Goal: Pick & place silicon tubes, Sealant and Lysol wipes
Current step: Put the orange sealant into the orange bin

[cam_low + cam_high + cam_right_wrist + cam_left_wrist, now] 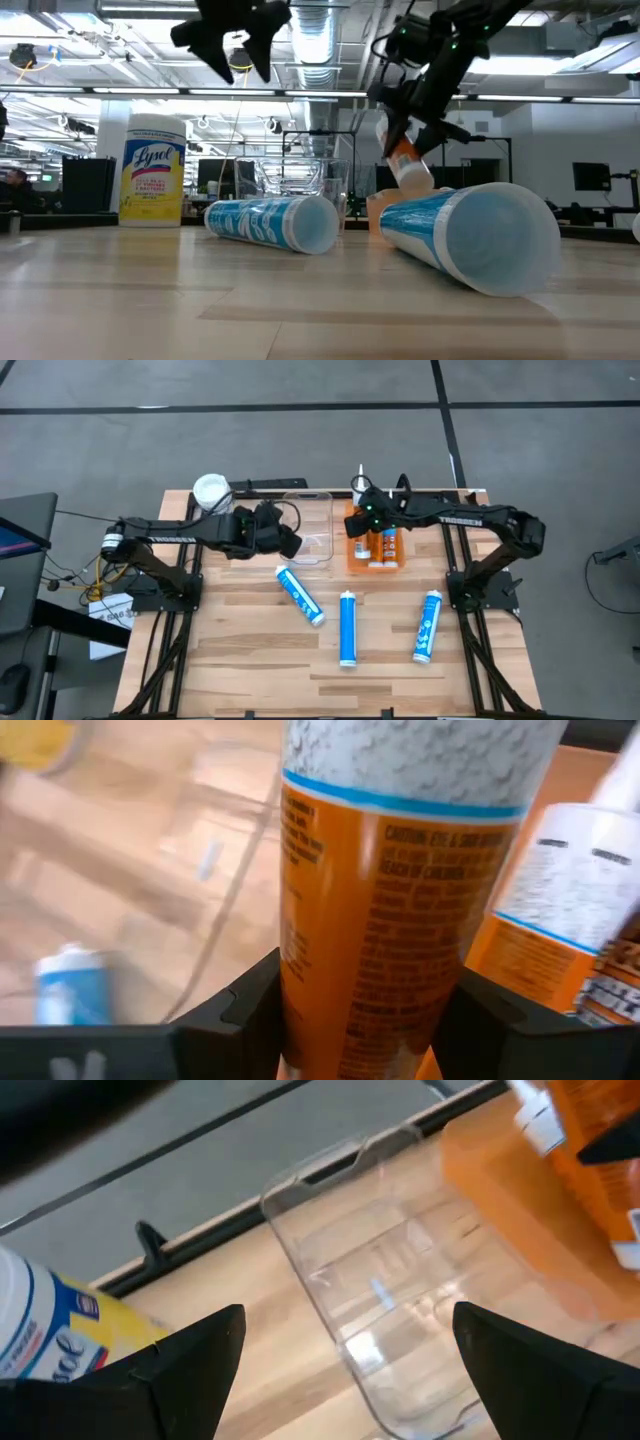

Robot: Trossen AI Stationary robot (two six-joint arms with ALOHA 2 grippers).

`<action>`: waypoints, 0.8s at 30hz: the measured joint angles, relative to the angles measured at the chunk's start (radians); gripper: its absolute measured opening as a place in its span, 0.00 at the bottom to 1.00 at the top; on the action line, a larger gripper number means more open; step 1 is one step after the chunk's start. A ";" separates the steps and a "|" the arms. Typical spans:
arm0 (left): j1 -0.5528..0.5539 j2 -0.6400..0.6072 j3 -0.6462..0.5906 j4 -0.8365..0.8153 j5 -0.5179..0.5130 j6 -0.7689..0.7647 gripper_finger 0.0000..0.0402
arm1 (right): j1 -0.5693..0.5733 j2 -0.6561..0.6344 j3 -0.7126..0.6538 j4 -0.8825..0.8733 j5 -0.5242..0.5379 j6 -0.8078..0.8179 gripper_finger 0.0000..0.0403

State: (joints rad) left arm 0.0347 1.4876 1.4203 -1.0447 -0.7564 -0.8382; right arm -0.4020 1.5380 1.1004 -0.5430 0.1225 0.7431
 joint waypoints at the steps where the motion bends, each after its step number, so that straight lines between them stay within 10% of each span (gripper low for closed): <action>1: -0.002 0.000 -0.014 0.000 0.000 -0.012 0.87 | 0.000 0.013 0.000 -0.003 0.012 0.011 0.45; 24: -0.062 0.000 -0.081 0.014 0.001 -0.042 0.87 | 0.003 0.141 0.000 -0.036 0.058 0.079 0.54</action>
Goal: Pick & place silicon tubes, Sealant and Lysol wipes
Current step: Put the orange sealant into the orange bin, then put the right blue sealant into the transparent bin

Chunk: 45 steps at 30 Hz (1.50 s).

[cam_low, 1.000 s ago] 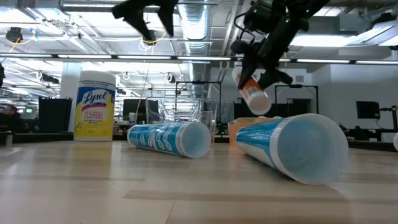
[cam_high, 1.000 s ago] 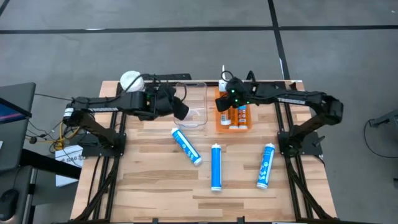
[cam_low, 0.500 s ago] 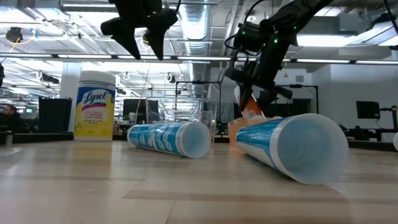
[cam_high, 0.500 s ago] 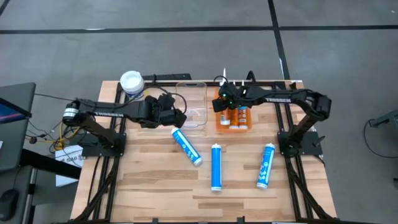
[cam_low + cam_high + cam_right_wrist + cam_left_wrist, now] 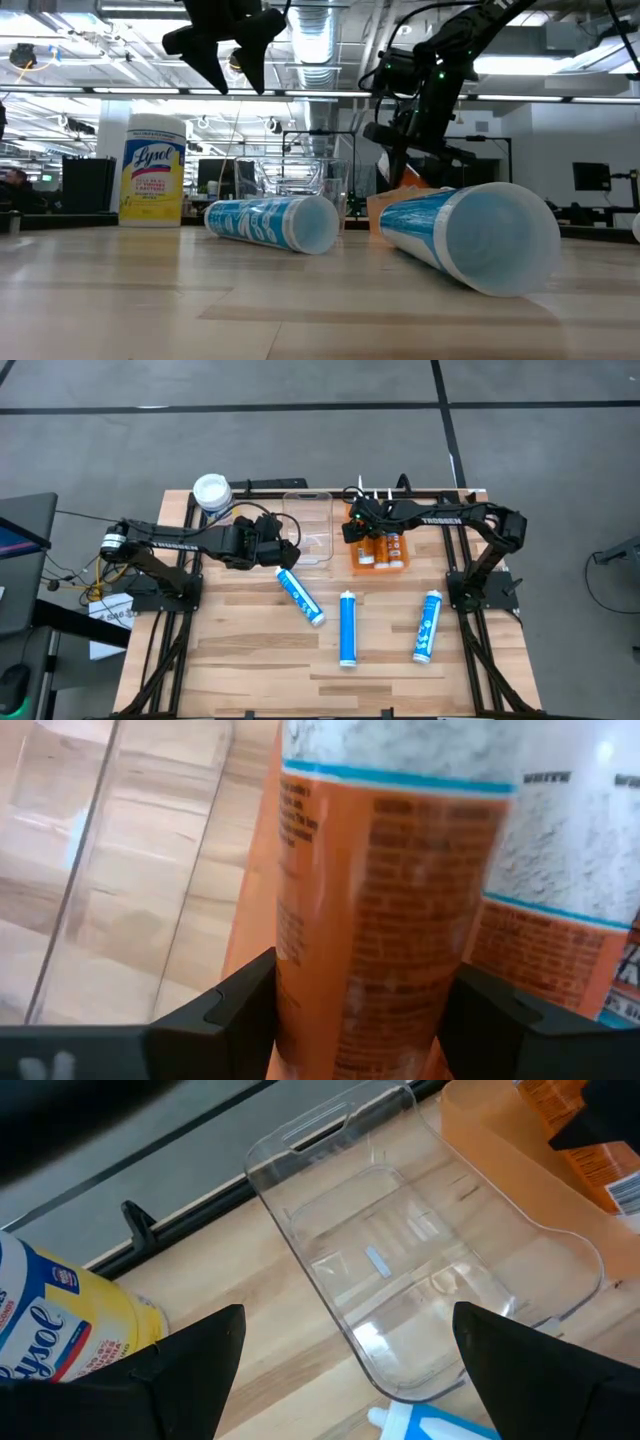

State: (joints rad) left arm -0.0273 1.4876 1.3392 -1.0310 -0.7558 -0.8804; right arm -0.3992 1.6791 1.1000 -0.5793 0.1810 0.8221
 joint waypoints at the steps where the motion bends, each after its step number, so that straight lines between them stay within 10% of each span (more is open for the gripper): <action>1: 0.000 0.000 0.000 0.001 0.000 0.006 0.87 | 0.000 0.000 0.000 0.003 0.000 0.000 0.54; 23: -0.001 0.000 0.000 0.001 0.003 0.083 0.87 | -0.001 -0.011 0.000 0.037 -0.052 -0.009 0.61; 31: -0.001 0.000 0.000 0.001 0.002 0.107 0.87 | 0.027 -0.198 0.000 -0.043 -0.050 -0.009 0.57; 45: -0.009 0.000 0.000 0.053 0.010 0.108 0.87 | 0.492 -0.623 0.001 -0.683 -0.145 0.423 0.45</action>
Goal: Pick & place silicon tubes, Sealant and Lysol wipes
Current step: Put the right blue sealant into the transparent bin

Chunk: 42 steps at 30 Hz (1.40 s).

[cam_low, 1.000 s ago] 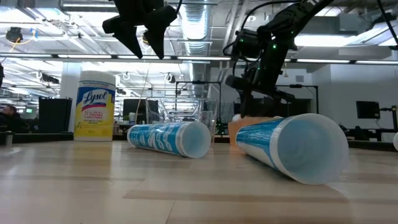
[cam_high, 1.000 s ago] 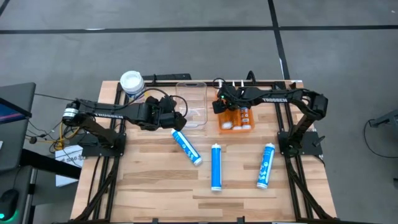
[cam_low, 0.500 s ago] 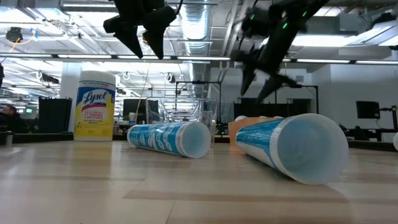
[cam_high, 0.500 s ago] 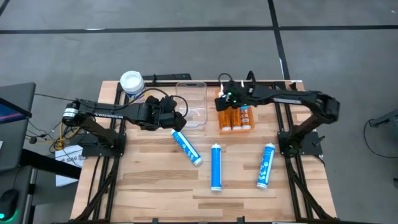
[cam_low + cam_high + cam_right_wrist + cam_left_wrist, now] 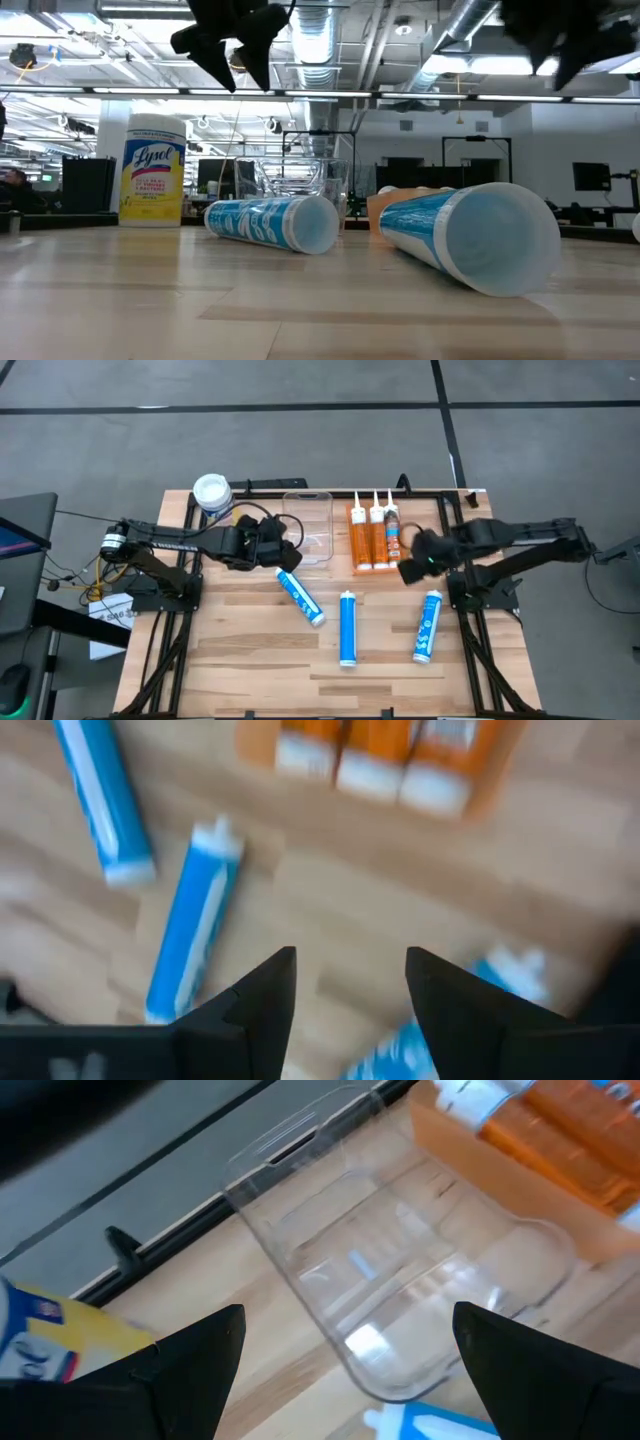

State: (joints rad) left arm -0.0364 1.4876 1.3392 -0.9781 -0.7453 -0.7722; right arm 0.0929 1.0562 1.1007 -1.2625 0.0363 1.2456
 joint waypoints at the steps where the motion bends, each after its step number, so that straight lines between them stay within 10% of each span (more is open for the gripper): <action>1: -0.005 0.000 0.000 0.010 0.002 0.000 0.87 | 0.044 -0.014 0.000 -0.018 0.000 0.036 0.44; 15: -0.038 0.000 0.000 0.054 0.034 -0.050 0.87 | 0.495 0.029 0.000 -0.058 0.016 0.297 0.60; 21: -0.038 0.000 0.000 0.055 0.038 -0.053 0.87 | 0.555 0.136 0.000 -0.078 0.021 0.409 0.74; 31: -0.050 0.000 0.000 0.055 0.086 -0.025 0.87 | 0.680 0.208 -0.002 -0.165 0.019 1.073 0.82; 42: -0.076 0.000 0.000 0.055 0.088 0.021 0.87 | 0.641 0.208 -0.215 0.086 0.044 1.140 0.82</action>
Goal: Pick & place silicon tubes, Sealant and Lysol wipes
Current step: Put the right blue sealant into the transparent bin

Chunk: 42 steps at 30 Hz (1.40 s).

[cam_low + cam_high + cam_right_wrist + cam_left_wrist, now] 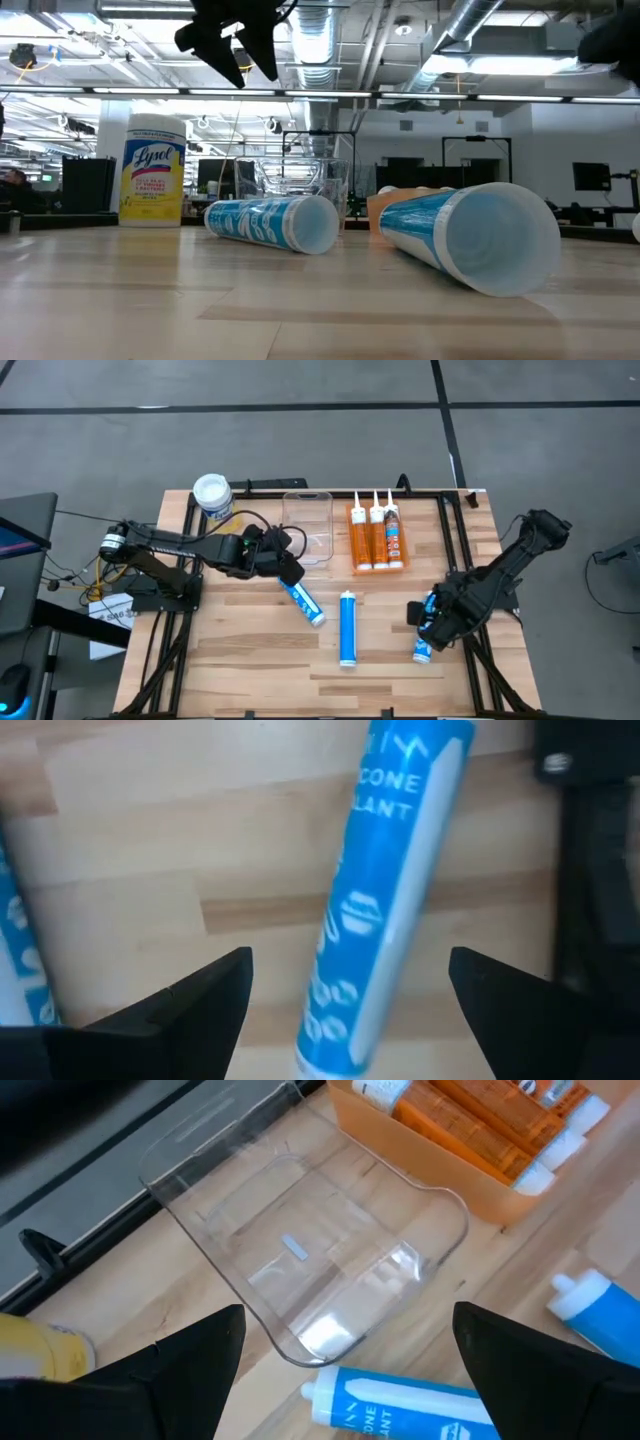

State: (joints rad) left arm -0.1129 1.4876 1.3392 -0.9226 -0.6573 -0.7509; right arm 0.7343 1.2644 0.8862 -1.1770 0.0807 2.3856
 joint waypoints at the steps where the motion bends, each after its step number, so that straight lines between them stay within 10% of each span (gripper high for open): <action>1: -0.002 0.000 0.000 0.000 0.003 0.000 0.87 | -0.009 0.000 -0.027 0.030 0.000 0.000 0.82; 17: -0.035 0.000 0.000 -0.002 0.010 0.001 0.87 | -0.067 0.000 -0.287 0.359 -0.029 -0.008 0.82; 42: -0.035 0.000 0.000 -0.002 0.010 0.000 0.87 | -0.288 0.000 -0.304 0.595 0.136 -0.535 0.82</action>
State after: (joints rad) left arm -0.1478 1.4879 1.3392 -0.9245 -0.6472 -0.7506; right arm 0.4468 1.2640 0.5823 -0.5818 0.2165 1.8506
